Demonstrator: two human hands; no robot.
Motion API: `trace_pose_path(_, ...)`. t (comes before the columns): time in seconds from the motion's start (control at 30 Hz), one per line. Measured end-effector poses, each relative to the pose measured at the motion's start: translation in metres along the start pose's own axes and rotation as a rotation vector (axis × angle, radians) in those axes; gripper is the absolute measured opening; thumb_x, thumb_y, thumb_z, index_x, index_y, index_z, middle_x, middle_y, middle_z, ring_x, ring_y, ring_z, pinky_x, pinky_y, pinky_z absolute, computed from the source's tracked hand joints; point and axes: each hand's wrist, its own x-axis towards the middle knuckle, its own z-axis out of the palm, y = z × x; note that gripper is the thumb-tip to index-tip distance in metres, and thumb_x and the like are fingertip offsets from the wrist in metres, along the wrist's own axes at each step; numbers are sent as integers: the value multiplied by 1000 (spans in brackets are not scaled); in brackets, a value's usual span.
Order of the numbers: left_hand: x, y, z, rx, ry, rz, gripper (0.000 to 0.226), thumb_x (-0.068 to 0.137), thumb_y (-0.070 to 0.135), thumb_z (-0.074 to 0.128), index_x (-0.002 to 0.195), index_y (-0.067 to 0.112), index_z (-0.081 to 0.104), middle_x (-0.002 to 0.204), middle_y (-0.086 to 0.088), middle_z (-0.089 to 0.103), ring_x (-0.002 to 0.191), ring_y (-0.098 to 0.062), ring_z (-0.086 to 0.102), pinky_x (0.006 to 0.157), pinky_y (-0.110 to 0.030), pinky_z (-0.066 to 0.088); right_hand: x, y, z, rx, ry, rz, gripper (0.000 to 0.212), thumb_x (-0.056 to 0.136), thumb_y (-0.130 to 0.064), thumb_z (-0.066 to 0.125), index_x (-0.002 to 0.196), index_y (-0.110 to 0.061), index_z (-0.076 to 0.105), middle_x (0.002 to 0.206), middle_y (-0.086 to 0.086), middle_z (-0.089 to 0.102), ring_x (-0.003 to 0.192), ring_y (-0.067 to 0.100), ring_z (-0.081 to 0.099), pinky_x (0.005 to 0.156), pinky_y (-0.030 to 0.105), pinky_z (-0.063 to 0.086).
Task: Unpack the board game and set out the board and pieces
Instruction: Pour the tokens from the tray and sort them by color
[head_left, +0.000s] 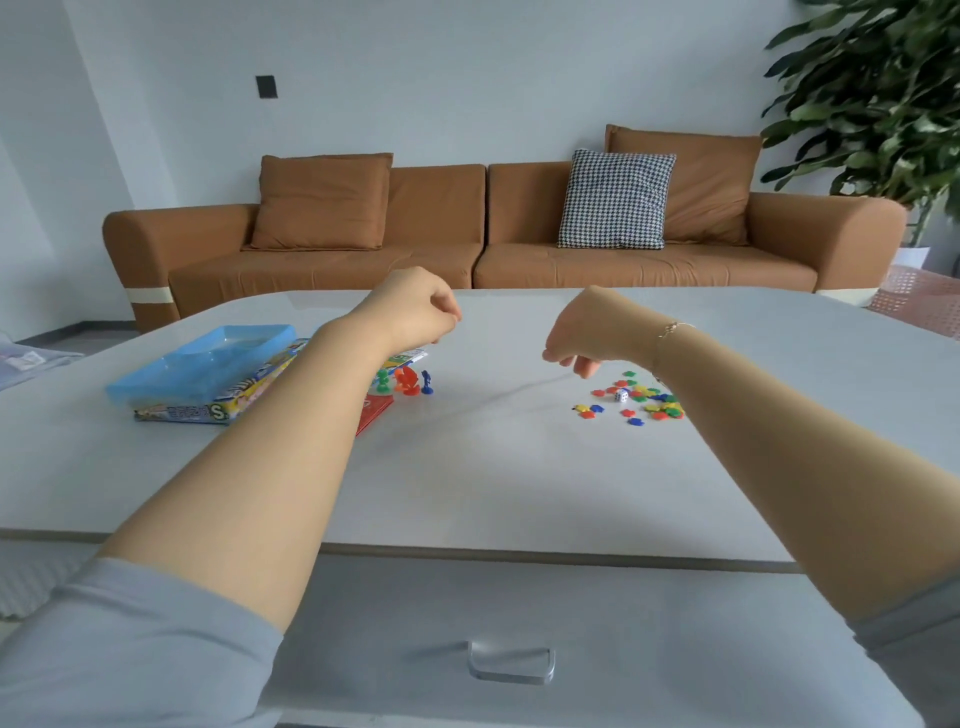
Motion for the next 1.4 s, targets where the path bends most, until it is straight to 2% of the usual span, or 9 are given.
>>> trace_pose_path(0.1,4,23,26,-64,-160,55,17,87,11,56,97,14,70,91,-1,68,78,-12,65,64,-23,50,-8,36,-10,27,45,75,24,90,-26,55,83,-8,70,56,-6,67,53,5,61,58,18,41)
trace_pose_path(0.2,10,42,58,-94,-327,82,18,87,16,60,102,18,69,102,2,66,90,-16,64,79,-28,53,-19,69,-17,26,15,150,26,92,-20,52,102,-3,69,93,7,73,82,18,69,88,29,50)
trace_pose_path(0.27,14,49,78,-92,-391,86,20,88,23,62,107,21,66,111,2,63,99,-15,62,88,-27,50,-26,90,-17,87,7,171,27,92,-15,51,108,1,66,102,13,71,90,23,69,96,35,49)
trace_pose_path(0.5,16,72,145,-192,-396,108,43,100,40,32,140,25,40,147,3,38,133,-15,38,112,-31,29,-32,140,-6,319,78,96,20,90,-9,56,104,-3,68,107,18,69,78,18,58,88,37,51)
trace_pose_path(0.67,21,77,161,-156,-431,141,41,100,47,26,118,26,57,126,8,52,119,-12,44,106,-29,31,-28,144,-3,376,118,44,23,88,0,51,98,-7,71,99,13,68,70,16,59,71,22,51)
trace_pose_path(0.9,11,77,152,-413,-410,143,39,102,34,32,126,19,59,133,6,56,123,-9,49,107,-24,33,-30,142,2,273,168,-57,24,89,-5,52,100,-13,72,90,0,66,70,7,57,55,8,43)
trace_pose_path(0.97,10,75,147,-455,-362,117,40,103,32,29,131,17,53,138,4,51,129,-10,44,109,-25,31,-34,137,2,211,183,-156,22,88,-8,57,99,-16,74,93,-5,67,73,3,58,57,3,41)
trace_pose_path(1.07,10,65,137,-521,-289,58,41,104,26,28,134,9,49,141,-4,48,131,-14,43,112,-27,30,-39,125,0,180,160,-256,15,85,-15,64,95,-18,75,92,-7,69,78,3,59,68,12,45)
trace_pose_path(1.4,8,47,94,-484,-208,71,32,103,20,33,120,11,58,122,-4,60,113,-14,58,97,-27,46,-28,100,17,76,193,-328,12,82,-28,69,87,-19,75,85,-8,66,71,5,52,57,1,37)
